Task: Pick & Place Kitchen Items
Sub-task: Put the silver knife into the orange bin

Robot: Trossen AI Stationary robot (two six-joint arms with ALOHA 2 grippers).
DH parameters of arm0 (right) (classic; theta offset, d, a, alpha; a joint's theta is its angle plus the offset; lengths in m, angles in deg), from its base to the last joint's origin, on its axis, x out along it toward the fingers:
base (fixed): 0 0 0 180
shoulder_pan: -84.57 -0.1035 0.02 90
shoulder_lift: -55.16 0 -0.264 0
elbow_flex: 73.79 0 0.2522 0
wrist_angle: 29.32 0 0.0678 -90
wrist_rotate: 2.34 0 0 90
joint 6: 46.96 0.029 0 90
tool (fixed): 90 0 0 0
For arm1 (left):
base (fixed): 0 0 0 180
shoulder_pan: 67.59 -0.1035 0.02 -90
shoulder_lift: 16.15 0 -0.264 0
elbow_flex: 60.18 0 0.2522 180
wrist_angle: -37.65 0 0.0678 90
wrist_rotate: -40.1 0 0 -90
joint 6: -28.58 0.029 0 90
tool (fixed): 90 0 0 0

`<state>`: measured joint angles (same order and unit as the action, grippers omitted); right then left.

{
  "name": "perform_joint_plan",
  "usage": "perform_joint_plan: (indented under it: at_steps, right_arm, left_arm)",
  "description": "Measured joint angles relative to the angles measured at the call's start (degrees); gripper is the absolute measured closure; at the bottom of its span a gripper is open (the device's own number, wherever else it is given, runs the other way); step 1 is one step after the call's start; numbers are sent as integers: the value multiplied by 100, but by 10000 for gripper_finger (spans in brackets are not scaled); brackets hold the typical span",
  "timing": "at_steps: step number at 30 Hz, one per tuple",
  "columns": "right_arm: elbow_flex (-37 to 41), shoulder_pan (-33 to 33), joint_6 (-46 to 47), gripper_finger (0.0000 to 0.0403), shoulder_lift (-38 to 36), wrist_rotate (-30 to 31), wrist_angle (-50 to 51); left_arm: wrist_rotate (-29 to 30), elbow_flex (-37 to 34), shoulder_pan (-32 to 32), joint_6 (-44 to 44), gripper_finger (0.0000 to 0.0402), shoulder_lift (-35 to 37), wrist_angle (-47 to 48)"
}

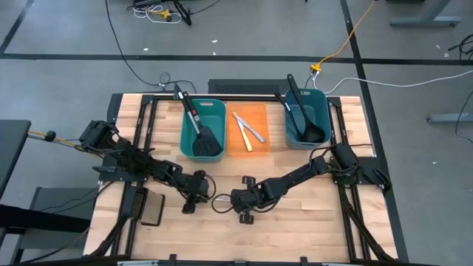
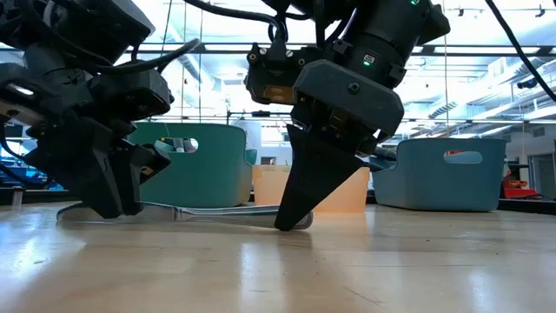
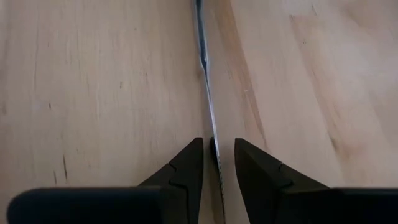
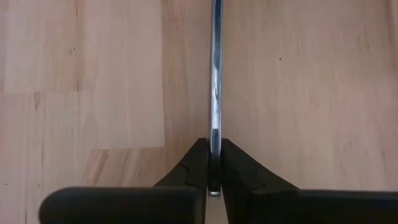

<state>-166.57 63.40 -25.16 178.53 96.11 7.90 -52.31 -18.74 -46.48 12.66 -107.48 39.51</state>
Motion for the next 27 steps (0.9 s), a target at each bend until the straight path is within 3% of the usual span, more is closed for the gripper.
perform_joint_plan:
  at_steps: [4,9,16,22,27]
  right_arm:
    - [-4,28,-4,376,-7,-219,36]
    - [-4,42,61,376,-9,-274,37]
    - [-4,44,71,377,-9,-272,17]
    - [-4,42,85,377,-9,-246,3]
    - [2,35,122,377,-9,-206,-38]
  left_arm:
    - [96,-10,4,287,304,249,38]
    - [128,236,2,313,303,1123,678]
    - [597,1023,275,410,317,2579,2873]
    - [1768,1414,1149,452,391,4065,3854]
    - [3281,1083,1935,144,396,5490,4063]
